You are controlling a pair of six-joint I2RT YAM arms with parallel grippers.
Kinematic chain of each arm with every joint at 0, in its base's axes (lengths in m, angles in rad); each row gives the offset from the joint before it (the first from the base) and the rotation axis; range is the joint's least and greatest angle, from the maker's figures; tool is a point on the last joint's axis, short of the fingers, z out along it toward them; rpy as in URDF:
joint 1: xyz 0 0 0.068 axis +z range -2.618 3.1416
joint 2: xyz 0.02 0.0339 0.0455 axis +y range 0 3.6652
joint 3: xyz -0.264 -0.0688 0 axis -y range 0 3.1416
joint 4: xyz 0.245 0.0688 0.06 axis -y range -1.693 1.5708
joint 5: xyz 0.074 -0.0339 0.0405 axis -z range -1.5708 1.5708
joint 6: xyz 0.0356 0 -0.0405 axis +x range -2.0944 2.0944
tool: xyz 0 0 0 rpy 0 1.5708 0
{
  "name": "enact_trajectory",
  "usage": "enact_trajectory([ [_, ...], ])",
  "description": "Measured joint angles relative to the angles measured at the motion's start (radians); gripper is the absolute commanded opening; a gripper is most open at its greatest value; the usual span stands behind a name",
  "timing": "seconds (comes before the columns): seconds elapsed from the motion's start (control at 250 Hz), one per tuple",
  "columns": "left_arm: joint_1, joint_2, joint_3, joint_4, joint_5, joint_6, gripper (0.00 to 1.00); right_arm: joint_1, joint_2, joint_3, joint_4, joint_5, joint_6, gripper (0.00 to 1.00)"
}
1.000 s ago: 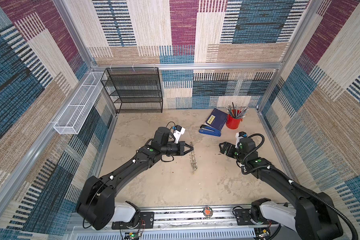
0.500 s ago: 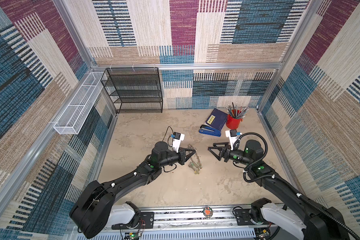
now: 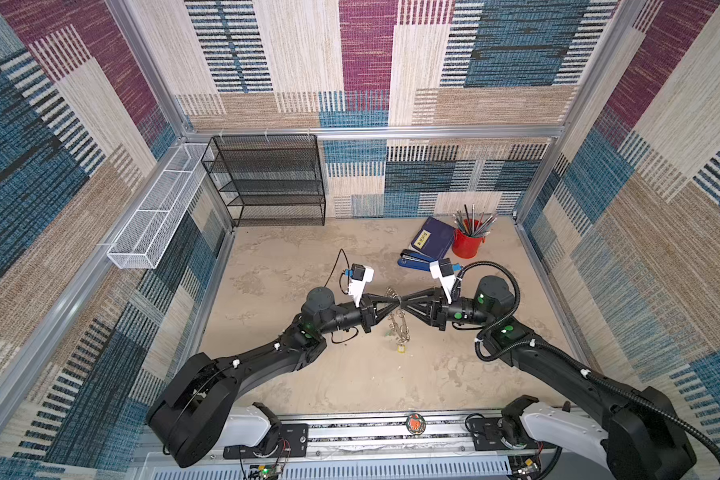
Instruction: Put the keys on the keyring
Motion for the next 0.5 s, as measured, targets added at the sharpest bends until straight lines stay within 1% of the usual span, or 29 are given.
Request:
enact_trajectory([
  [0.056, 0.000, 0.003, -0.001, 0.002, 0.015, 0.000, 0.00, 0.000, 0.008, 0.005, 0.000, 0.003, 0.000, 0.19],
  [0.192, -0.002, 0.011, -0.001, 0.013, 0.024, 0.000, 0.00, 0.000, 0.026, 0.007, 0.003, 0.009, 0.002, 0.07],
  [0.272, -0.003, 0.012, -0.002, 0.020, 0.026, 0.000, 0.00, 0.000, 0.031, 0.007, 0.010, 0.008, 0.008, 0.01],
  [0.5, -0.006, 0.023, -0.002, 0.038, 0.036, 0.000, 0.00, 0.000, 0.032, 0.004, 0.025, -0.002, 0.013, 0.00],
])
